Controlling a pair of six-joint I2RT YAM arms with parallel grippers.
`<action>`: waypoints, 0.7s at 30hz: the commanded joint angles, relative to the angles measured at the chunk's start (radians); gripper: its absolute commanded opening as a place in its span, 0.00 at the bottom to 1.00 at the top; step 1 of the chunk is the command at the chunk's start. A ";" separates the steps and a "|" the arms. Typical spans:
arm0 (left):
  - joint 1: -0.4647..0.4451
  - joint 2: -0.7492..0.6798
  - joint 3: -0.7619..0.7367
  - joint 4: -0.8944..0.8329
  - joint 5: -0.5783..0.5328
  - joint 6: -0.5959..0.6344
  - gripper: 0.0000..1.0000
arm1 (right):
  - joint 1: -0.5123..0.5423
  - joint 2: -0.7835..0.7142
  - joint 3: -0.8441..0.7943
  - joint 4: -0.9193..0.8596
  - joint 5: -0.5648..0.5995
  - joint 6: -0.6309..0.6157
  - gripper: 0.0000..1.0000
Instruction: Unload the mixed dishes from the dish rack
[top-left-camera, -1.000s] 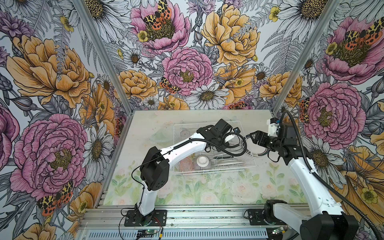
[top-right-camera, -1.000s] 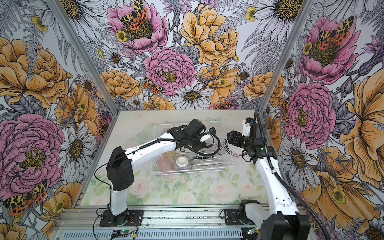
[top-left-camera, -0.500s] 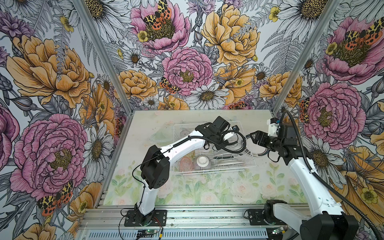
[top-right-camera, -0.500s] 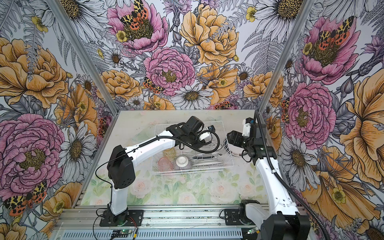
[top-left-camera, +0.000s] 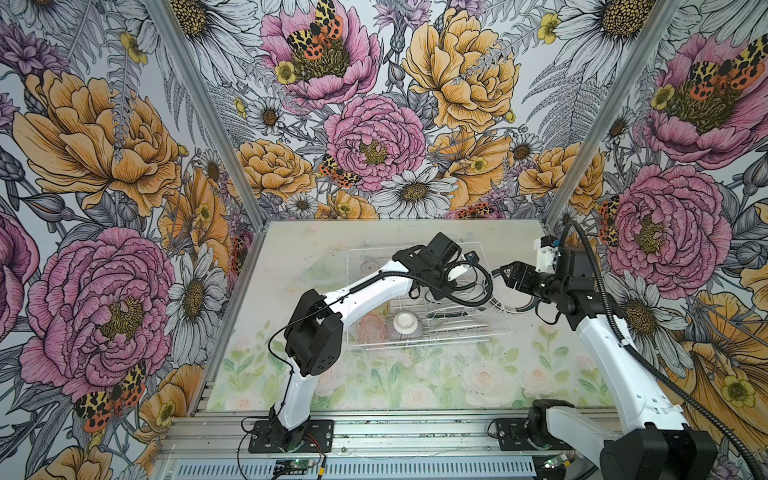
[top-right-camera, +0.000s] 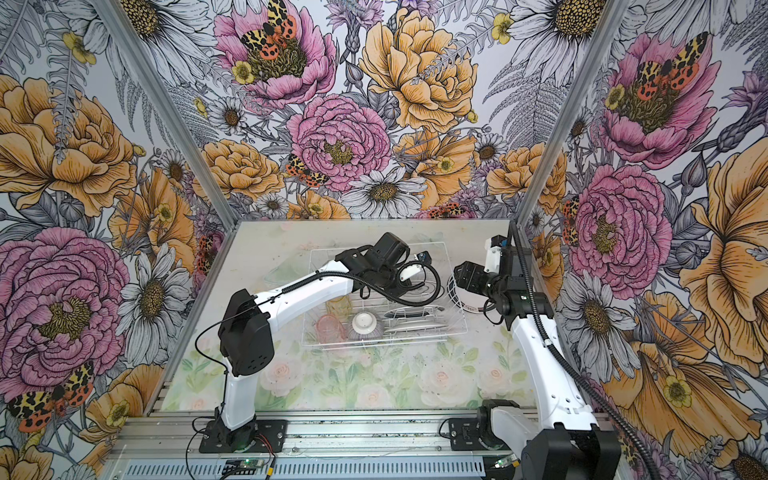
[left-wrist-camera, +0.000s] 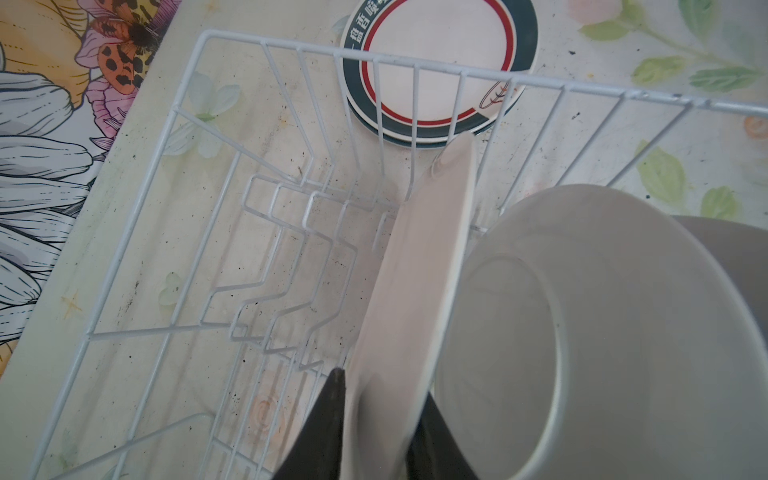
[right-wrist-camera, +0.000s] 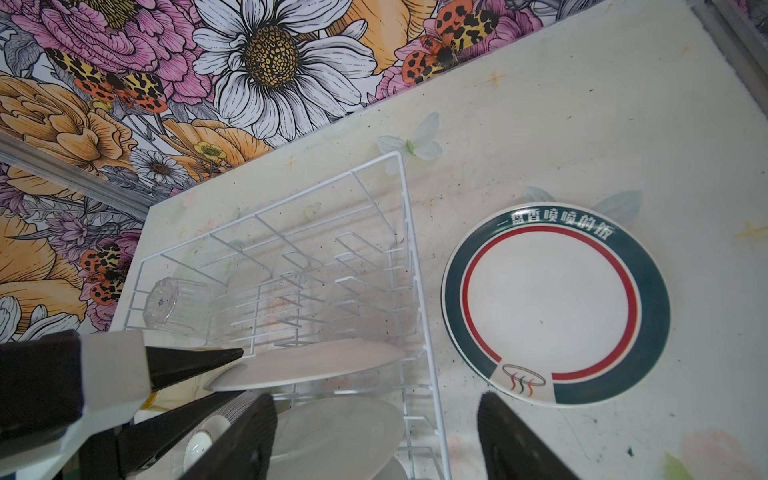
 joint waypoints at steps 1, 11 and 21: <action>-0.010 0.022 0.037 0.001 -0.039 0.019 0.25 | 0.009 -0.019 0.012 0.001 0.008 -0.012 0.78; -0.035 0.053 0.064 0.003 -0.143 0.040 0.23 | 0.009 -0.018 0.010 0.003 0.005 -0.024 0.78; -0.058 0.061 0.066 0.023 -0.263 0.056 0.13 | 0.009 -0.018 0.008 0.003 0.001 -0.034 0.78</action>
